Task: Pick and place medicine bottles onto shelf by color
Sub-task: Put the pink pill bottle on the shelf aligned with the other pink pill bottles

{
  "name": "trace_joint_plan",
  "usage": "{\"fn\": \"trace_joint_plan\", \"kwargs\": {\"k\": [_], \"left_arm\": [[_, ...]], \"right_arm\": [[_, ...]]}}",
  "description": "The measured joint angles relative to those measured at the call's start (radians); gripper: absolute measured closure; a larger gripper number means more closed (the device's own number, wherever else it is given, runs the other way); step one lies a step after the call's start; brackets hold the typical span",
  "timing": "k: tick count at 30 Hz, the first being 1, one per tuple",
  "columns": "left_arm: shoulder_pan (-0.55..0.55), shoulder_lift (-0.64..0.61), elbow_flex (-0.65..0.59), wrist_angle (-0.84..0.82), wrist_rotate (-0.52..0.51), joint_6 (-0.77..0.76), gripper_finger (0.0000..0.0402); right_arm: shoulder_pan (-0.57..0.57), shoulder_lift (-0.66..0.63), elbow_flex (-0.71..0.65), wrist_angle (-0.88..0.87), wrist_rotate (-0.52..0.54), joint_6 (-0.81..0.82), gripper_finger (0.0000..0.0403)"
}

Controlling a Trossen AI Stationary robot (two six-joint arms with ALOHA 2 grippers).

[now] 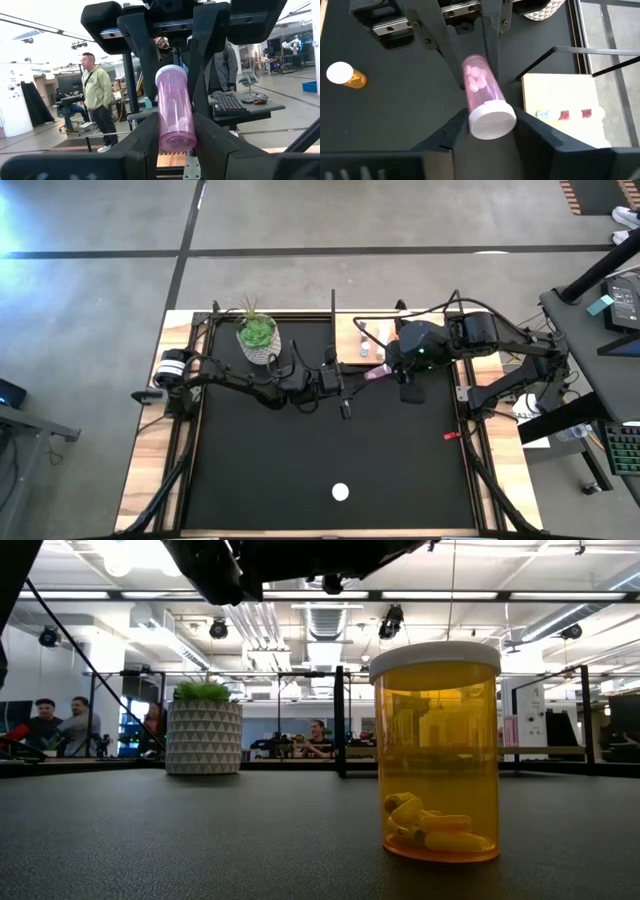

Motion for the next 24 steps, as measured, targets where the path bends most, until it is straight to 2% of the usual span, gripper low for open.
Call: {"fn": "trace_joint_plan", "kwargs": {"k": [4, 9, 16, 19, 24], "left_arm": [[0.0, 0.0, 0.0, 0.0, 0.0, 0.0, 0.0314], [0.0, 0.0, 0.0, -0.001, 0.0, 0.0, 0.0308], [-0.001, 0.0, 0.0, -0.036, 0.001, 0.001, 0.024], [0.0, 0.0, 0.0, -0.079, -0.064, 0.007, 0.0202], [0.0, 0.0, 0.0, -0.163, -0.247, 0.002, 0.0151]], "right_arm": [[0.0, 0.0, 0.0, 0.0, -0.001, -0.008, 0.0291], [0.0, 0.0, 0.0, 0.0, -0.001, -0.007, 0.0297], [-0.001, 0.0, 0.0, -0.016, 0.006, 0.021, 0.0293], [-0.004, 0.0, 0.005, -0.041, 0.018, 0.043, 0.0294], [-0.026, 0.002, 0.005, -0.148, 0.12, 0.122, 0.0292]]}}
